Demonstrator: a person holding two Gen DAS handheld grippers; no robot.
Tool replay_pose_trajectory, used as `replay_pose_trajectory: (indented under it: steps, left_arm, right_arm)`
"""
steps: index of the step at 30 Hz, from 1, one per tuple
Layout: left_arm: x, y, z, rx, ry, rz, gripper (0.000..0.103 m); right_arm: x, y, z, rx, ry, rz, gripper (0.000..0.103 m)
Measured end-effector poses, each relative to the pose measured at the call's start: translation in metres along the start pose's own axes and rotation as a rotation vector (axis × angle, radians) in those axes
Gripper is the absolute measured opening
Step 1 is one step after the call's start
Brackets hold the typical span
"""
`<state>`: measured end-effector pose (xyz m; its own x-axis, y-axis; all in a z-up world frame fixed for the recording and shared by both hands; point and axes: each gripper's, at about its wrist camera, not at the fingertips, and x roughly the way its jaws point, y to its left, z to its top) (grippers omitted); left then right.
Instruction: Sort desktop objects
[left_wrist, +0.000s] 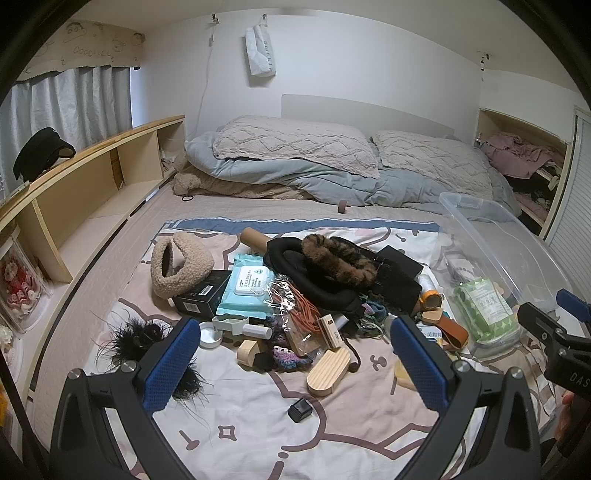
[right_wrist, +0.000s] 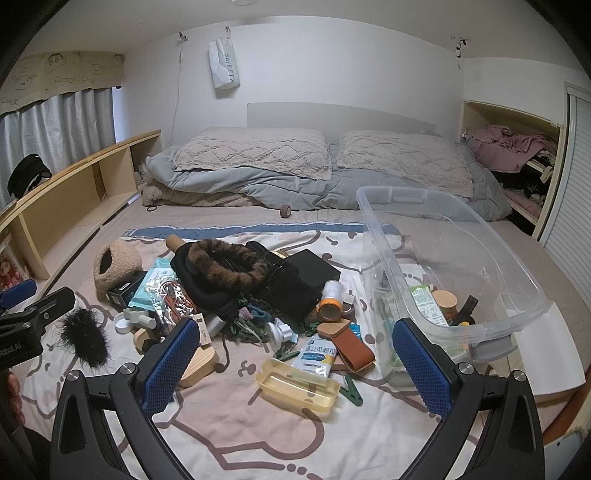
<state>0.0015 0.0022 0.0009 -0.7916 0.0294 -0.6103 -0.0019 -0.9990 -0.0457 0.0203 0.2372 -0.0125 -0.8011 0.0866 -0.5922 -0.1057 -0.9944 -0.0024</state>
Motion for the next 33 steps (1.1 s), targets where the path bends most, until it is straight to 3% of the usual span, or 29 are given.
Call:
replay_pose_trajectory:
  steps: [33]
  left_arm:
    - [-0.006, 0.000, 0.004, -0.007, -0.034, -0.014, 0.103]
  right_arm:
    - [-0.015, -0.005, 0.001, -0.016, -0.026, -0.016, 0.103]
